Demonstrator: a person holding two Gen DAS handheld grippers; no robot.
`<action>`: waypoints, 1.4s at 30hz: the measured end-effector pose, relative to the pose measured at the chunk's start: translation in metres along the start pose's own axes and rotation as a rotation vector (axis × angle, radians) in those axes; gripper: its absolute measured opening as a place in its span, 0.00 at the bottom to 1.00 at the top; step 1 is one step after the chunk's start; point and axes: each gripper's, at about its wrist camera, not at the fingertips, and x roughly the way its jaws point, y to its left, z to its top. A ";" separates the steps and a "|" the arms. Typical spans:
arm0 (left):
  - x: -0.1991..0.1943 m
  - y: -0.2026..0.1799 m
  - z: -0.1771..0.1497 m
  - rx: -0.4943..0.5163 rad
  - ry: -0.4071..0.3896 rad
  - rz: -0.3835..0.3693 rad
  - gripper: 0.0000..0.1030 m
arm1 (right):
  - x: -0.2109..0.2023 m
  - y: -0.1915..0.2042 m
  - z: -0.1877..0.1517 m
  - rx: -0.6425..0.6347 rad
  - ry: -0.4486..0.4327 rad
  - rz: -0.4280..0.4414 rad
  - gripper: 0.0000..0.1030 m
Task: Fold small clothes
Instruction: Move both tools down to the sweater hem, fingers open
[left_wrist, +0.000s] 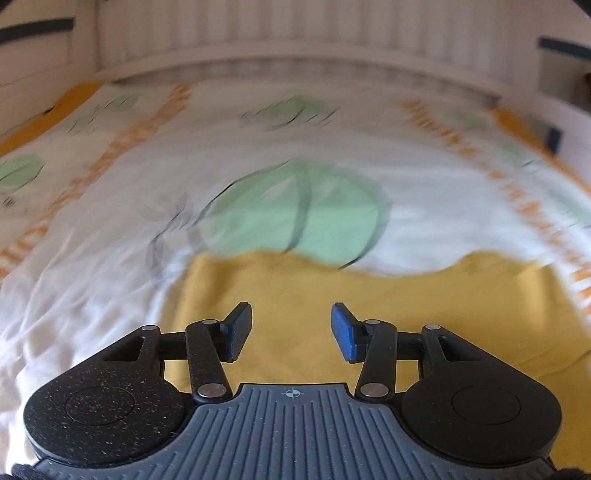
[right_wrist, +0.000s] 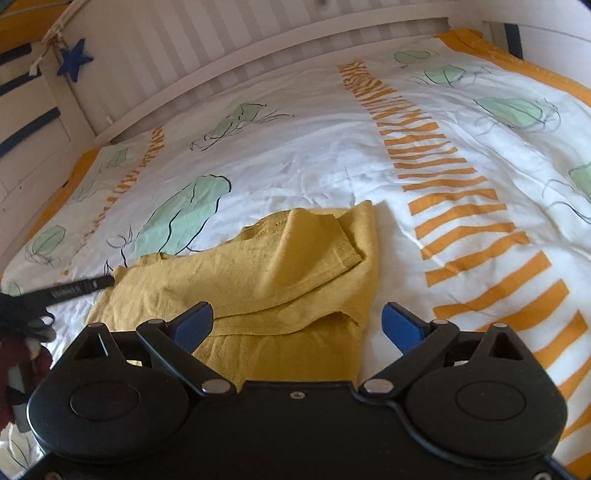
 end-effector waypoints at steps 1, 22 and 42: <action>0.006 0.009 -0.003 -0.006 0.012 0.023 0.44 | 0.001 0.003 0.000 -0.012 -0.007 0.001 0.95; 0.027 0.096 -0.042 -0.175 0.063 -0.095 0.47 | 0.083 -0.018 0.033 -0.092 -0.010 -0.103 0.65; 0.029 0.099 -0.043 -0.198 0.052 -0.105 0.48 | 0.092 -0.009 0.038 -0.048 0.052 -0.067 0.13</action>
